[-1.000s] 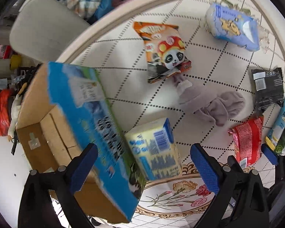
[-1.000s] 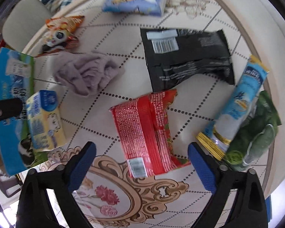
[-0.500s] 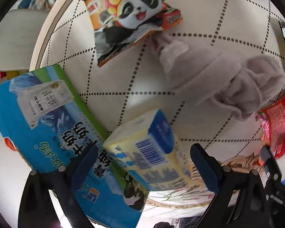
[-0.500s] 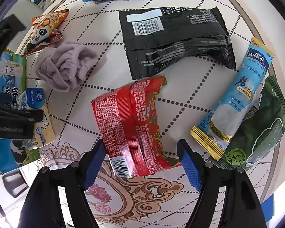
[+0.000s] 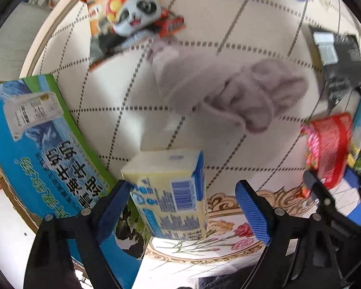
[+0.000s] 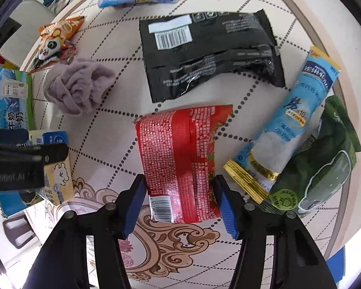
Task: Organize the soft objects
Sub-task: 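Reach left tool to yellow milk carton while right tool reaches red snack bag, then carry carton and red bag into the box and open both tools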
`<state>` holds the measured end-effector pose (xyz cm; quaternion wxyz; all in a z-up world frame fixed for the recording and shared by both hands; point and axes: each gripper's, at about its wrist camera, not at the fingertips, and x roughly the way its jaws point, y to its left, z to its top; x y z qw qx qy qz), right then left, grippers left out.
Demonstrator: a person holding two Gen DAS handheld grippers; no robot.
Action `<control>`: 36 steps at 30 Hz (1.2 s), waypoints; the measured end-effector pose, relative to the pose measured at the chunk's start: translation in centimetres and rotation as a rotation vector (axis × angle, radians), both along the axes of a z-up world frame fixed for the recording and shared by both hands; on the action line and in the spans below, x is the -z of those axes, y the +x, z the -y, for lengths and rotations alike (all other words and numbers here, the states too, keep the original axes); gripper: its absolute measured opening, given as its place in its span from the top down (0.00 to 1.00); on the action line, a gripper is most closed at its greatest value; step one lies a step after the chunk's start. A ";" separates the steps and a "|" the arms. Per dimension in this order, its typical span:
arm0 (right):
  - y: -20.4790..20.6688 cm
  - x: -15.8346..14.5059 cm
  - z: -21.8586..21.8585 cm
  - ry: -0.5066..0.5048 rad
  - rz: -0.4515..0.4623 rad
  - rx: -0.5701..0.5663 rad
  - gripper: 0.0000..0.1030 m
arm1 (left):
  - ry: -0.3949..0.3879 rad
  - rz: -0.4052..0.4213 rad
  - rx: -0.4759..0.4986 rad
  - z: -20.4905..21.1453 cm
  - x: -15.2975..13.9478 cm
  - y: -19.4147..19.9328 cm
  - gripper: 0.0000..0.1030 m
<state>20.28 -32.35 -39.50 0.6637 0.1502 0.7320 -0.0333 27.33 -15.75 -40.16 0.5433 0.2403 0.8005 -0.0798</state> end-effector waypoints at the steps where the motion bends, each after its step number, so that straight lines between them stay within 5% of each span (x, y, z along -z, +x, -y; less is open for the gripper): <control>1: -0.2 0.2 -0.2 -0.006 -0.002 -0.007 0.42 | 0.010 -0.002 0.003 -0.2 0.2 -0.4 0.13; 13: -1.5 2.6 0.4 -0.018 -0.032 0.001 0.44 | -0.102 0.000 -0.013 0.4 -1.7 -3.5 0.13; 15: -1.9 2.7 0.2 -0.007 -0.034 -0.002 0.44 | -0.066 0.000 0.033 0.7 -2.8 -3.6 0.13; 18: -2.1 3.0 0.0 -0.011 -0.037 -0.009 0.44 | 0.044 -0.010 0.141 0.2 -0.7 -4.3 0.13; 20: -2.2 3.0 -0.3 -0.022 -0.037 -0.014 0.44 | 0.051 -0.028 0.141 0.0 0.3 -5.2 0.14; 21: -2.4 3.1 -0.5 -0.025 -0.035 -0.013 0.44 | 0.041 -0.032 0.127 -0.1 0.5 -5.6 0.34; 22: -2.5 3.2 -0.7 -0.025 -0.033 -0.009 0.44 | 0.021 -0.042 0.100 -0.2 0.7 -6.0 0.41; 29: -2.8 3.5 -0.3 0.001 -0.013 0.039 0.50 | -0.087 0.044 -0.133 -1.2 -0.1 -6.1 0.39; 36: -2.4 4.1 0.0 0.004 -0.035 0.047 0.47 | -0.117 0.056 -0.223 -3.5 1.0 -7.5 0.42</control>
